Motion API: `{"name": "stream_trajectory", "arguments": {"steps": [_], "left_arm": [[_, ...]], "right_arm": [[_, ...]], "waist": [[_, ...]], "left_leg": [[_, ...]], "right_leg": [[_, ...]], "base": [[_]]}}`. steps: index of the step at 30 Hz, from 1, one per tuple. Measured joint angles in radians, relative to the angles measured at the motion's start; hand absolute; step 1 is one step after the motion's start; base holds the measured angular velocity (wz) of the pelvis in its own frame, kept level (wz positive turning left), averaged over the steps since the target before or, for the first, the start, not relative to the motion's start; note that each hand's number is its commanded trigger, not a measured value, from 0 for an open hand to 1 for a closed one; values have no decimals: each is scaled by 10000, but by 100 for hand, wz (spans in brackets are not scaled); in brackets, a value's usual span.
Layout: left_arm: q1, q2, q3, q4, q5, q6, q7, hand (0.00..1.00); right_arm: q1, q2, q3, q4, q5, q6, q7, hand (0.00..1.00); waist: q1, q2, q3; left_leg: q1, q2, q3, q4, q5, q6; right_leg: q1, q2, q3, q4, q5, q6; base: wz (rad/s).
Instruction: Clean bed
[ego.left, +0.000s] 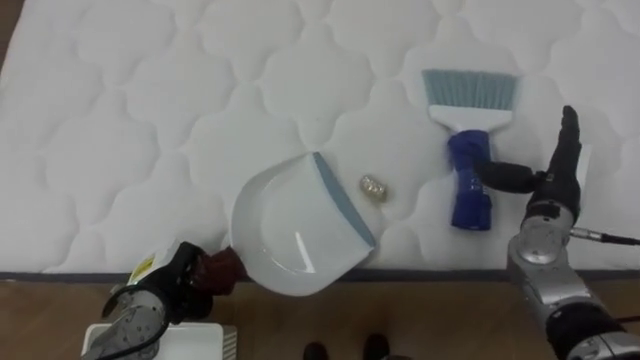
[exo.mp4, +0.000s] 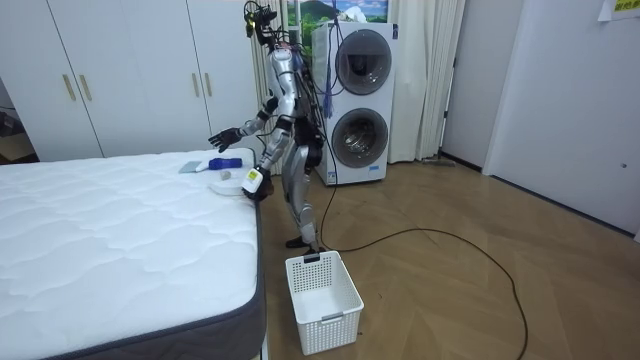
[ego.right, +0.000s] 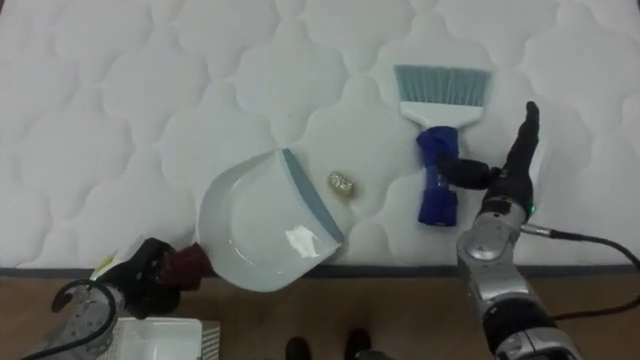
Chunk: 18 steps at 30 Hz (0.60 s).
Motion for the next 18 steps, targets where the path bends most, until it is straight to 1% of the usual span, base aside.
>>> {"name": "stream_trajectory", "arguments": {"steps": [6,10,18], "left_arm": [[-1,-38,-1,-24,0,43,-48,100],[46,-90,-7,-58,13,67,-49,100],[66,-95,-6,-91,12,113,-49,100]], "right_arm": [[-268,-1,31,-72,174,0,35,0],[-276,0,78,-79,264,0,73,0],[-304,1,78,-83,379,0,124,0]], "waist": [[269,2,-2],[416,8,-6],[429,26,-20]], "left_leg": [[-68,-1,10,4,0,0],[-67,0,9,1,1,-3],[-68,-1,6,1,2,-3]], "right_leg": [[-128,-15,-2,32,-44,-50],[-132,-16,-16,39,-56,-69],[-127,-23,-38,45,-55,-68]], "base": [[0],[0],[0]]}}
